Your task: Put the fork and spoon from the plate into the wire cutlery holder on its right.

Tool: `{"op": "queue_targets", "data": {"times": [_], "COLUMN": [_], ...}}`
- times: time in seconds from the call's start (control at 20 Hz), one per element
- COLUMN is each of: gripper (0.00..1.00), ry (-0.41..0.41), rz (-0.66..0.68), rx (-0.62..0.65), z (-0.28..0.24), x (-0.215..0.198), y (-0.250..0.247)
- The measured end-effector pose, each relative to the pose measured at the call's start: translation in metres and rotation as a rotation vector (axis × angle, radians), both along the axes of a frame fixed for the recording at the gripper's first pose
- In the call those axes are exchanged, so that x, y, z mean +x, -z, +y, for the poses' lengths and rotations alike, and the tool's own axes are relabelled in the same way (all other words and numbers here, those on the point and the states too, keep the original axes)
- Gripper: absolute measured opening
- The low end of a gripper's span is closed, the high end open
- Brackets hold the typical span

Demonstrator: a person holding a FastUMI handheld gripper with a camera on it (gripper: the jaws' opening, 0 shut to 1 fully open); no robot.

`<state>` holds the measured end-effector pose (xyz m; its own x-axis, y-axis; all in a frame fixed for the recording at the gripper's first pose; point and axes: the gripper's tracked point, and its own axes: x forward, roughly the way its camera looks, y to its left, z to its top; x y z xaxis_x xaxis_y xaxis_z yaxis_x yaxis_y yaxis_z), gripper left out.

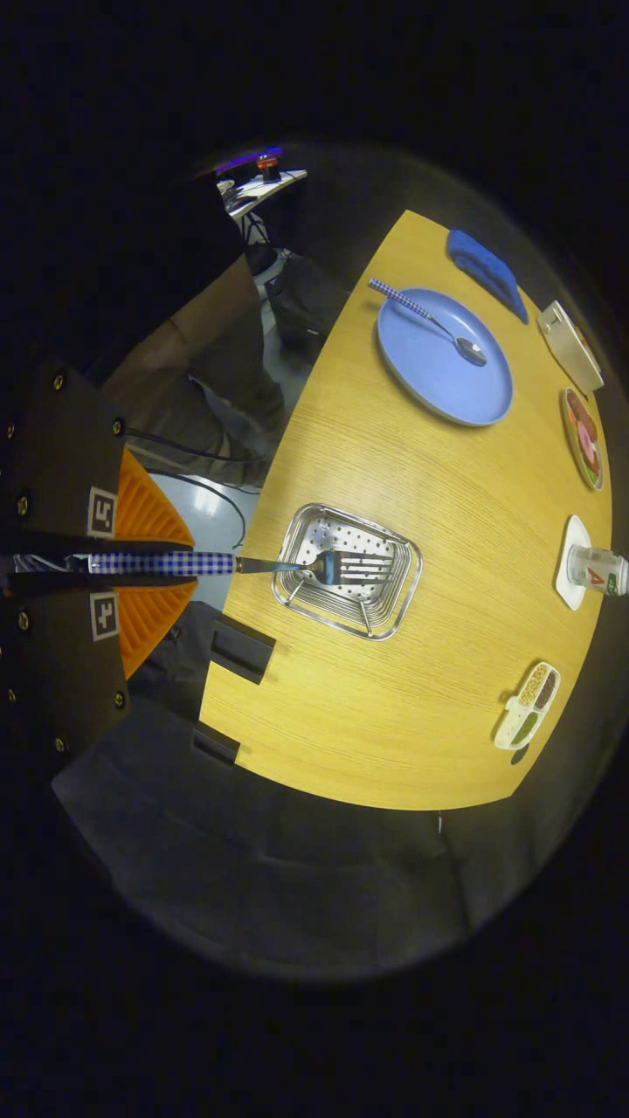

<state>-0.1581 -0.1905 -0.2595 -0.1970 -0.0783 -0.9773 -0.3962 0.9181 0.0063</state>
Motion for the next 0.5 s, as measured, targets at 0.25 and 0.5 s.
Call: {"op": "queue_targets", "data": {"times": [0.25,0.5], "gripper": [0.08,0.08], "ry": [-0.095,-0.205], "rz": [0.079,0.167], "rx": [-0.035,-0.086], "z": [-0.008,-0.015], "x": [0.009,0.024], "y": [0.009,0.011]}}
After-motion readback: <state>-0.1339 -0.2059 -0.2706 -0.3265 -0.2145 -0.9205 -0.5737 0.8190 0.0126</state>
